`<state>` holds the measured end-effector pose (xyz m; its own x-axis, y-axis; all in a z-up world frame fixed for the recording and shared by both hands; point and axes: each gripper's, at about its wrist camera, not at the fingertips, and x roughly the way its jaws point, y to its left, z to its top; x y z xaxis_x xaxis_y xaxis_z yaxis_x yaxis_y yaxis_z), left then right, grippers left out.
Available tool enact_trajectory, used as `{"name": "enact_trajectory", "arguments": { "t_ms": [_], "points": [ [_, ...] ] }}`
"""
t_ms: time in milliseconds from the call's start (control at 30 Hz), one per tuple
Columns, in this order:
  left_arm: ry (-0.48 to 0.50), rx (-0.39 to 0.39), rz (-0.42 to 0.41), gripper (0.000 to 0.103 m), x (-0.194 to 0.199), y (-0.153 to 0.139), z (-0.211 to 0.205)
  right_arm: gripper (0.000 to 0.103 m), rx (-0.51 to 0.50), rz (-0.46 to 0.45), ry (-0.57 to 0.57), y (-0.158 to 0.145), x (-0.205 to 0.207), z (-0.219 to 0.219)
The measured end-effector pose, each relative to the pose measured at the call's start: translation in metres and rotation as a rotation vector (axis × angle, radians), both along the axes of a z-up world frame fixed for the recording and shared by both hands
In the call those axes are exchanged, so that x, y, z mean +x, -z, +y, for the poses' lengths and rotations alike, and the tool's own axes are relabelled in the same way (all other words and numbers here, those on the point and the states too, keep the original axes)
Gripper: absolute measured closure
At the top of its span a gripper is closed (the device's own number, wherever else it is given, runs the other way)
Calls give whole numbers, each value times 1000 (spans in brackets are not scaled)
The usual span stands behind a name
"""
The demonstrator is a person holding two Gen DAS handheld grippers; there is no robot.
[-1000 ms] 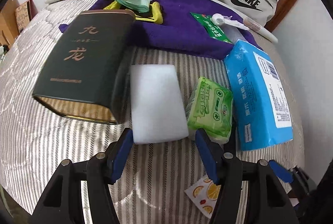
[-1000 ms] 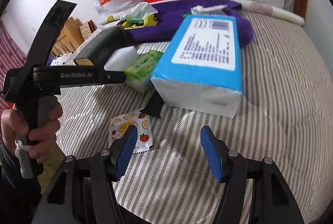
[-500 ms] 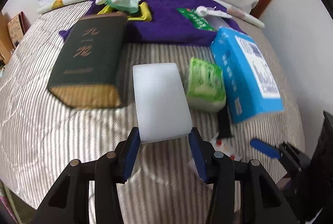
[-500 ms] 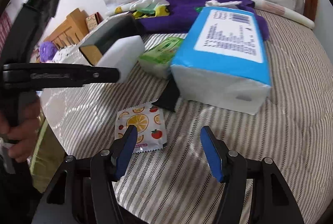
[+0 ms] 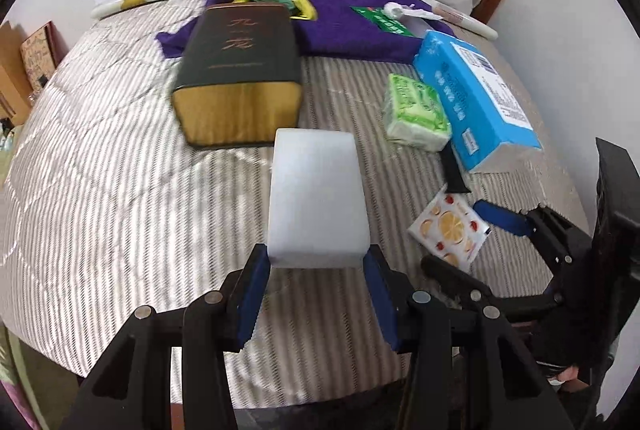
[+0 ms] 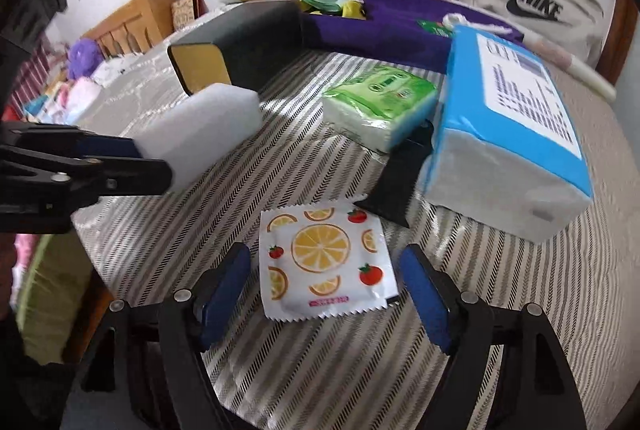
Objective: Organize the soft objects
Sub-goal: 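Lift foam block with left gripper while right gripper grasps orange-print packet, then lift orange-print packet with right gripper while left gripper holds foam block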
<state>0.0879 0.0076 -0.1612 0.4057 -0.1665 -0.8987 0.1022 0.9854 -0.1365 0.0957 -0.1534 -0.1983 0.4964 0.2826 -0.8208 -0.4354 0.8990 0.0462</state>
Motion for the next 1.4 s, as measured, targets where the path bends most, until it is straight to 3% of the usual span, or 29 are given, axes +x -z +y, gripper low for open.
{"name": "enact_trajectory", "arguments": {
  "t_ms": [100, 133, 400, 567, 600, 633, 833, 1033, 1167, 1267, 1400],
  "points": [
    [-27, -4, -2, 56, -3, 2, 15, 30, -20, -44, 14, 2, -3, 4],
    [-31, -9, -2, 56, -3, 2, 19, 39, -14, -49, 17, 2, -4, 2],
    [-27, -54, 25, 52, -3, 11, 37, 68, -8, -43, 14, -2, -12, -4],
    [-44, -92, 17, 50, -6, 10, 43, 77, 17, -29, -2, -3, -20, -9],
    [-44, -96, 13, 48, -6, 9, 44, 92, 31, -23, -7, -3, -20, -11],
    [-48, -91, 8, 48, -6, 8, 44, 95, 54, -1, -15, -3, -20, -14],
    [-19, -34, -2, 43, 6, 8, 30, 95, 85, 3, 14, -5, -24, -29],
    [15, 33, 2, 43, 10, 11, 6, 95, 88, -50, 66, -21, -35, -50],
    [6, 14, 2, 43, 12, 9, 3, 95, 66, -60, 133, -21, -32, -71],
    [-20, 9, 22, 41, 17, 12, 2, 95, -8, -90, 213, -17, -27, -80],
    [-61, -4, 43, 41, 22, 19, 4, 95, 17, -83, 218, -14, -25, -84]
  ]
}}
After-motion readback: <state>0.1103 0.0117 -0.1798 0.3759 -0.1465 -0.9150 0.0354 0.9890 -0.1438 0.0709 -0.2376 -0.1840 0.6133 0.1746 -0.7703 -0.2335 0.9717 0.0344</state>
